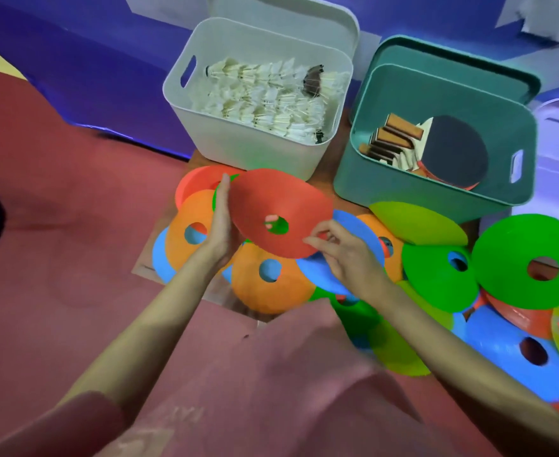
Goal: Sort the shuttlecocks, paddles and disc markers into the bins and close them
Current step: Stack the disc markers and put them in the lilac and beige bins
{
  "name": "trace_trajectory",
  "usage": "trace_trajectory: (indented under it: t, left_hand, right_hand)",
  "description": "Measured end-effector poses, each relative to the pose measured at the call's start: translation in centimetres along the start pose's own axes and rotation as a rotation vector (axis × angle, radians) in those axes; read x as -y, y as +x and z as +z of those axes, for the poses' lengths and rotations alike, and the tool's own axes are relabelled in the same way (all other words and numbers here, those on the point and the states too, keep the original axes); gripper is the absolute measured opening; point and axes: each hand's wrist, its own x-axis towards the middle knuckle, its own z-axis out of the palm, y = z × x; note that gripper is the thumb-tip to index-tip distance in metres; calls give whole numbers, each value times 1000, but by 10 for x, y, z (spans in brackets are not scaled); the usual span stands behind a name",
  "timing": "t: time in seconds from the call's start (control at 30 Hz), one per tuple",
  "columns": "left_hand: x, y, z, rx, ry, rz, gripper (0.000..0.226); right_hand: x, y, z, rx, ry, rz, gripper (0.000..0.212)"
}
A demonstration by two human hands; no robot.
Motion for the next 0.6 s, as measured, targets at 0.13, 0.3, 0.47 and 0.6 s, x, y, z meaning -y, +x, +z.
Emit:
trace_trajectory:
  t: [0.13,0.3,0.47,0.6]
  left_hand:
    - [0,-7,-22,-109,-125,36,30]
    - [-2,-19,-72,-239,-335,222,39]
    - [-1,-38,-106,-350,-388,312,43]
    - [1,-45,-119,-417,-393,316,40]
  right_hand:
    - [7,7,14,6,-56,72,42]
    - [-1,36,33,57,-59,371,61]
    - [-5,75,67,316,-215,203,76]
    - [-1,96,88,438,-238,156,89]
